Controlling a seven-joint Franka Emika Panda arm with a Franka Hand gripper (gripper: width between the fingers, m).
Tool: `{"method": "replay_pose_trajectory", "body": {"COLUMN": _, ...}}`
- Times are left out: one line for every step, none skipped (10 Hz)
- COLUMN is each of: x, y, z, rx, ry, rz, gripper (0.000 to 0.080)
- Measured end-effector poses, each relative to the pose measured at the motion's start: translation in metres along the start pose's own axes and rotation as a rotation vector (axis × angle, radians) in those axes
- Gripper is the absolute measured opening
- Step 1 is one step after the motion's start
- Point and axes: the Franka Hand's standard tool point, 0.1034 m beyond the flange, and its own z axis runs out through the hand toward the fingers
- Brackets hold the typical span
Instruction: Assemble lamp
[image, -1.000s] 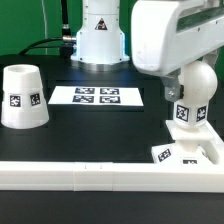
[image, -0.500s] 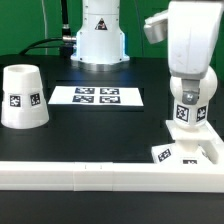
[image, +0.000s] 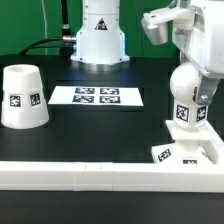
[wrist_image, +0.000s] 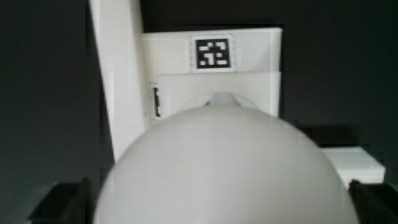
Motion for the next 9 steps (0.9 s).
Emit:
{"method": "replay_pose_trajectory", "body": {"x": -0.0023, "y": 0.0003, "z": 0.0001, "rx": -0.001, "ry": -0.012, "rz": -0.105, "gripper": 0.0699}}
{"method": "replay_pose_trajectory", "body": {"x": -0.0027, "y": 0.0004, "z": 0.0, "rx": -0.002, "ry": -0.018, "rz": -0.124, "gripper": 0.0699}}
{"method": "replay_pose_trajectory", "body": {"x": -0.0043, "y": 0.0007, "z": 0.0, "rx": -0.002, "ry": -0.029, "rz": -0.202, "gripper": 0.0699}}
{"method": "replay_pose_trajectory", "body": {"x": -0.0058, "y": 0.0009, "z": 0.0, "rx": -0.002, "ry": -0.034, "rz": -0.257, "gripper": 0.0699}}
{"method": "replay_pose_trajectory", "body": {"x": -0.0063, "y": 0.0007, "z": 0.0004, "rx": -0.001, "ry": -0.034, "rz": -0.255, "gripper": 0.0699}}
{"method": "replay_pose_trajectory", "body": {"x": -0.0069, "y": 0.0008, "z": 0.0004, "rx": -0.001, "ry": -0.034, "rz": -0.251, "gripper": 0.0574}}
{"method": "replay_pose_trajectory", "body": {"x": -0.0075, "y": 0.0009, "z": 0.0004, "rx": -0.001, "ry": -0.035, "rz": -0.25, "gripper": 0.0574}}
{"method": "replay_pose_trajectory", "body": {"x": -0.0078, "y": 0.0009, "z": 0.0004, "rx": -0.001, "ry": -0.035, "rz": -0.249, "gripper": 0.0574}}
{"method": "replay_pose_trajectory", "body": {"x": -0.0081, "y": 0.001, "z": 0.0004, "rx": -0.001, "ry": -0.035, "rz": -0.248, "gripper": 0.0574}}
